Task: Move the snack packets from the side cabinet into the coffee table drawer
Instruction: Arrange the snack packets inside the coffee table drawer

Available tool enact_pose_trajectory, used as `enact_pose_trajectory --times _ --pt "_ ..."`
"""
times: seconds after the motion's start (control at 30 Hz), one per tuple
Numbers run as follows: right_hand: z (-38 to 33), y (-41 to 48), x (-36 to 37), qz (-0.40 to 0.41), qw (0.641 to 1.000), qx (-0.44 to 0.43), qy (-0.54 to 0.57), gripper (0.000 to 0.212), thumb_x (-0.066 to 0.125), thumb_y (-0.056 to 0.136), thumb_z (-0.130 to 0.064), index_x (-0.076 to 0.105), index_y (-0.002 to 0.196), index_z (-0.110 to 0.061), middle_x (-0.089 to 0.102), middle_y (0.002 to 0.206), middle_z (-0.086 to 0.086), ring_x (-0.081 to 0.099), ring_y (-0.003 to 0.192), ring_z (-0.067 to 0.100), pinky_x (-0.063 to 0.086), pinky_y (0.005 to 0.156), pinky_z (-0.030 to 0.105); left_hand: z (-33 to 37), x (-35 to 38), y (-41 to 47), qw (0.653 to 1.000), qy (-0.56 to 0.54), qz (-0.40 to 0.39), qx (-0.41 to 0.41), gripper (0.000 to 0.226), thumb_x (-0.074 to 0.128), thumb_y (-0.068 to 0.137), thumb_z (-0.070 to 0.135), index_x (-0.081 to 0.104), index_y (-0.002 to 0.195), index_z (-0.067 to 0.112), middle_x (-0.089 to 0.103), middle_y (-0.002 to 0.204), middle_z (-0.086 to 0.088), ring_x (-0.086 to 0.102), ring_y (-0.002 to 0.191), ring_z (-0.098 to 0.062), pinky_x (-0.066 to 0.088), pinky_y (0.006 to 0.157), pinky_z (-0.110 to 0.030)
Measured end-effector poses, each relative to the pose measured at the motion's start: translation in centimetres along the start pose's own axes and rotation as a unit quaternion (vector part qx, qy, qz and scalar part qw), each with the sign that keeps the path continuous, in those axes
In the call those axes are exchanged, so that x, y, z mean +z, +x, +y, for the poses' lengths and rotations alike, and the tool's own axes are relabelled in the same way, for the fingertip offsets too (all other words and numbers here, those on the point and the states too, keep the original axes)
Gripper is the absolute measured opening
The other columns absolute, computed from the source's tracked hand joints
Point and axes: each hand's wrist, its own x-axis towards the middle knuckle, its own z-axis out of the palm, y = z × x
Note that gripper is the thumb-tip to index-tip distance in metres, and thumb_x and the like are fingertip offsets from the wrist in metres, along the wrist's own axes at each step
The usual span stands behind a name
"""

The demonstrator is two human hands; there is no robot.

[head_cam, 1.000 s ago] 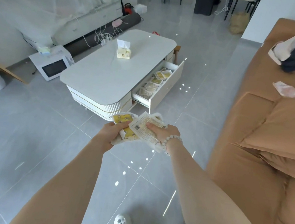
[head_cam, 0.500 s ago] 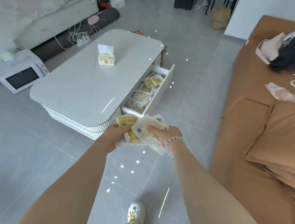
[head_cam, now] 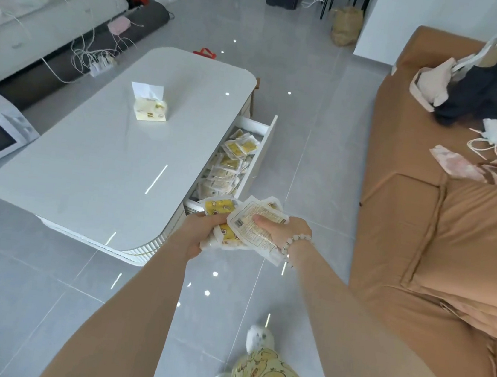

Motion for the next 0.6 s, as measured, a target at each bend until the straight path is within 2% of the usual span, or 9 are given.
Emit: enact_pose_trajectory --times 0.03,0.17,0.27,0.33,0.43,0.47,0.53,0.6 --pt "-0.5 0.8 0.0 -0.001 1.000 0.001 0.001 0.060 0.072 0.066 -0.063 0.066 0.099 -0.013 0.068 0.095 0.003 0.061 0.076 0.016 0.043 0.059 0.023 0.6 0.1 0.8 1.000 0.003 -0.002 -0.002 0.007 0.066 0.086 0.009 0.063 0.092 0.009 0.068 0.091 -0.008 0.066 0.078 -0.019 0.057 0.066 -0.026" --pt "-2.4 4.5 -0.1 -0.010 1.000 0.000 -0.005 0.057 0.072 0.066 -0.062 0.067 0.095 -0.013 0.069 0.092 0.002 0.061 0.072 0.013 0.044 0.055 0.021 2.6 0.3 4.7 1.000 0.007 0.005 -0.010 0.006 0.066 0.085 0.008 0.063 0.090 0.011 0.068 0.090 -0.007 0.066 0.078 -0.019 0.055 0.070 -0.027" --pt "-4.8 7.9 -0.2 -0.018 1.000 -0.004 -0.013 0.060 0.073 0.065 -0.062 0.067 0.098 -0.012 0.069 0.094 0.004 0.066 0.084 0.019 0.051 0.069 0.026 4.4 0.6 8.0 0.999 0.017 0.030 -0.018 0.023 0.067 0.084 0.007 0.064 0.106 0.001 0.069 0.100 -0.014 0.067 0.088 -0.026 0.056 0.079 -0.034" --pt "-6.6 10.6 -0.6 -0.026 0.999 -0.008 -0.019 0.061 0.073 0.065 -0.062 0.067 0.097 -0.011 0.070 0.093 0.005 0.066 0.082 0.019 0.051 0.066 0.026 5.8 1.1 10.8 0.998 0.031 0.042 -0.024 0.029 0.064 0.085 0.005 0.062 0.114 -0.001 0.068 0.105 -0.017 0.066 0.095 -0.030 0.055 0.084 -0.038" --pt "-9.0 14.7 -1.9 -0.030 0.999 -0.010 -0.024 0.059 0.073 0.065 -0.063 0.067 0.093 -0.012 0.068 0.088 0.003 0.063 0.076 0.016 0.047 0.060 0.023 8.2 2.8 15.0 0.998 0.041 0.032 -0.023 0.013 0.057 0.088 0.000 0.064 0.095 0.007 0.067 0.088 -0.009 0.064 0.078 -0.021 0.054 0.059 -0.023" --pt "-9.7 16.2 -2.6 -0.029 0.999 -0.009 -0.030 0.056 0.072 0.066 -0.062 0.067 0.091 -0.012 0.067 0.086 0.001 0.063 0.076 0.016 0.047 0.059 0.023 9.1 3.6 16.5 0.999 0.037 0.031 -0.026 0.013 0.056 0.088 -0.001 0.064 0.089 0.010 0.066 0.086 -0.009 0.063 0.076 -0.019 0.053 0.058 -0.022" --pt "-11.2 19.4 -4.1 -0.028 0.999 -0.005 -0.044 0.050 0.072 0.068 -0.060 0.065 0.087 -0.014 0.064 0.082 0.000 0.061 0.074 0.015 0.045 0.055 0.021 10.8 5.0 19.6 0.999 0.029 0.024 -0.034 0.014 0.059 0.087 0.000 0.066 0.085 0.012 0.067 0.090 -0.012 0.064 0.081 -0.024 0.053 0.064 -0.026" --pt "-12.8 22.6 -5.4 -0.026 0.998 0.002 -0.051 0.048 0.072 0.069 -0.059 0.065 0.087 -0.015 0.065 0.083 0.000 0.060 0.072 0.014 0.043 0.053 0.019 12.7 6.5 22.3 0.999 0.015 0.016 -0.044 0.014 0.061 0.086 0.000 0.068 0.092 0.010 0.069 0.098 -0.014 0.065 0.090 -0.029 0.056 0.077 -0.035"
